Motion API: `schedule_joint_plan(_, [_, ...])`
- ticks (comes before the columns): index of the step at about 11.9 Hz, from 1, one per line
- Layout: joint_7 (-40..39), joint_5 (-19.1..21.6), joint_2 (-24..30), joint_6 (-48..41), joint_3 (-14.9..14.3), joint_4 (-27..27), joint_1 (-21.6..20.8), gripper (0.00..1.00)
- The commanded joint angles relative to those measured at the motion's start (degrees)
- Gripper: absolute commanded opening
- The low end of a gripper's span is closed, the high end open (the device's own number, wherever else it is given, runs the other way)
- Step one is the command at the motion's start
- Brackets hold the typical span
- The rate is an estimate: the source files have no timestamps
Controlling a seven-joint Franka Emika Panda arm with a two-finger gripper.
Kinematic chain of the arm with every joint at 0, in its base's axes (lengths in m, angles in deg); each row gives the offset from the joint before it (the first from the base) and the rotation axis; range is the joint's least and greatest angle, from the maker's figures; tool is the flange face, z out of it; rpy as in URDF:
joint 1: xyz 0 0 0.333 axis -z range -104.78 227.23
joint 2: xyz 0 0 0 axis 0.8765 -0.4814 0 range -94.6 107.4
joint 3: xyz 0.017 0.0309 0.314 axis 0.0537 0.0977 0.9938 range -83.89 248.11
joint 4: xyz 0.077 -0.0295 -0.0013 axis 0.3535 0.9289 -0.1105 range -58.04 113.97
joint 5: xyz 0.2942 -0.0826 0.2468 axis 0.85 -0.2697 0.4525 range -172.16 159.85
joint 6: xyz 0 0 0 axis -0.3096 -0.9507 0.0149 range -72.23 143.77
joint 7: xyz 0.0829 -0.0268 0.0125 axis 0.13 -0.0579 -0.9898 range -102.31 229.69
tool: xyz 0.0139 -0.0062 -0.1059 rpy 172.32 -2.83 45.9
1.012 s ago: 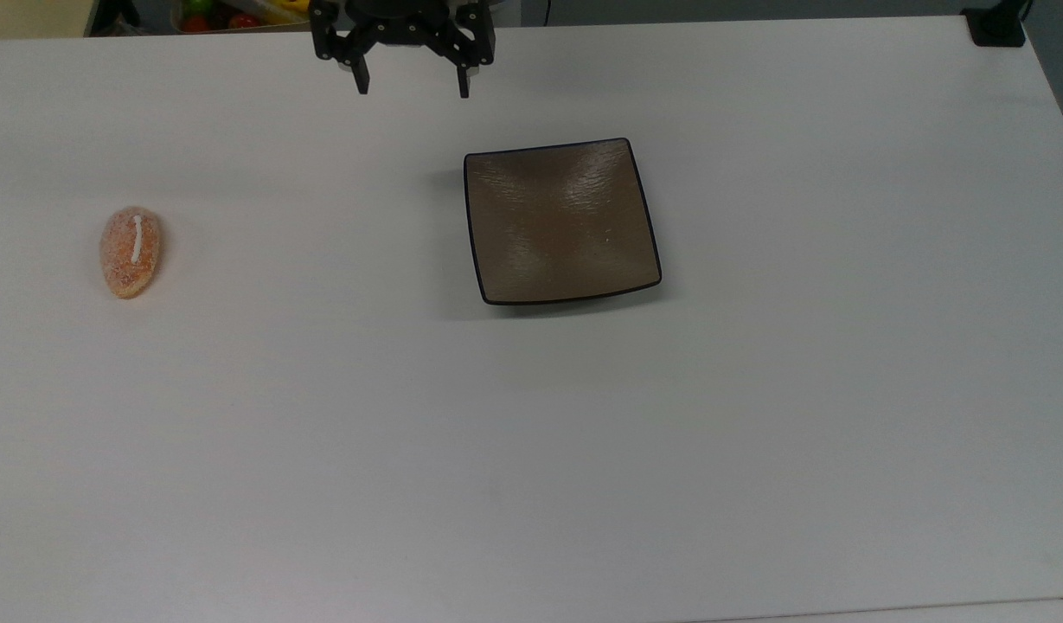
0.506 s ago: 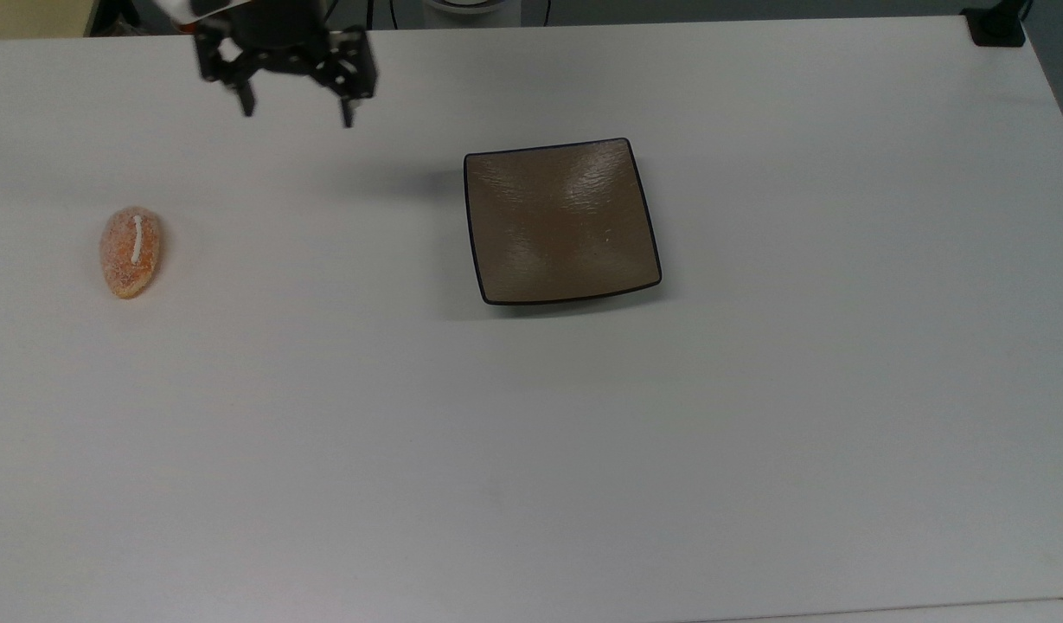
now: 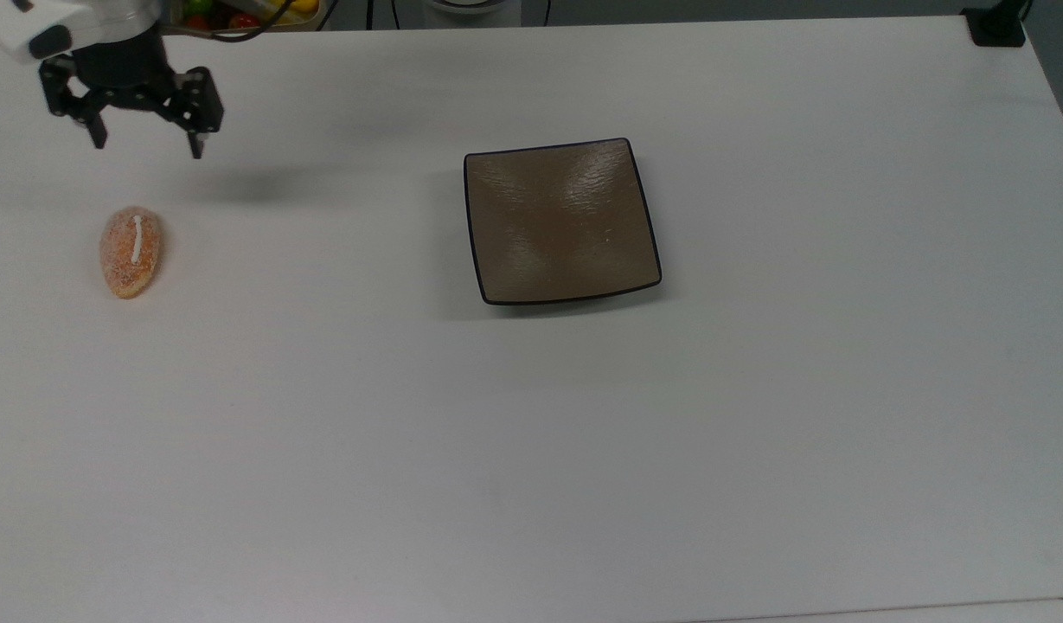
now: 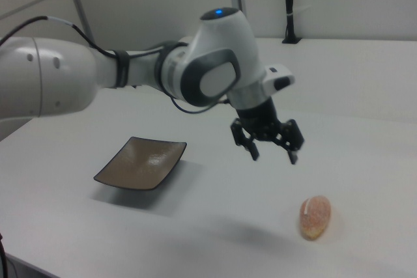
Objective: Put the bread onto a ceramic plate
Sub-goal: 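Move the open gripper over the orange bread roll, then lower the gripper around the bread roll and close on it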
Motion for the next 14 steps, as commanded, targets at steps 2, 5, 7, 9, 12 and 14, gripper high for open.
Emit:
schedule_joint_plan(2, [-3.2, -0.3, -8.0, 12.0, -1.3, 0.1, 1.5, 1.00])
schedule_joint_plan(5, [-3.2, -1.2, -13.5, 16.3, -1.3, 0.0, 1.9, 1.00])
schedule_joint_plan(7, [-3.2, -1.9, -16.0, 18.4, -1.3, -0.1, 2.7, 1.00])
schedule_joint_plan(9, [-3.2, -2.8, -16.8, 19.3, -1.3, -0.2, 3.0, 1.00])
schedule_joint_plan(12, [-3.2, -3.5, -17.0, 19.3, -1.3, -0.2, 3.2, 0.57])
schedule_joint_plan(14, [-2.6, -3.5, -16.9, 19.3, -1.2, -0.2, 3.2, 0.39])
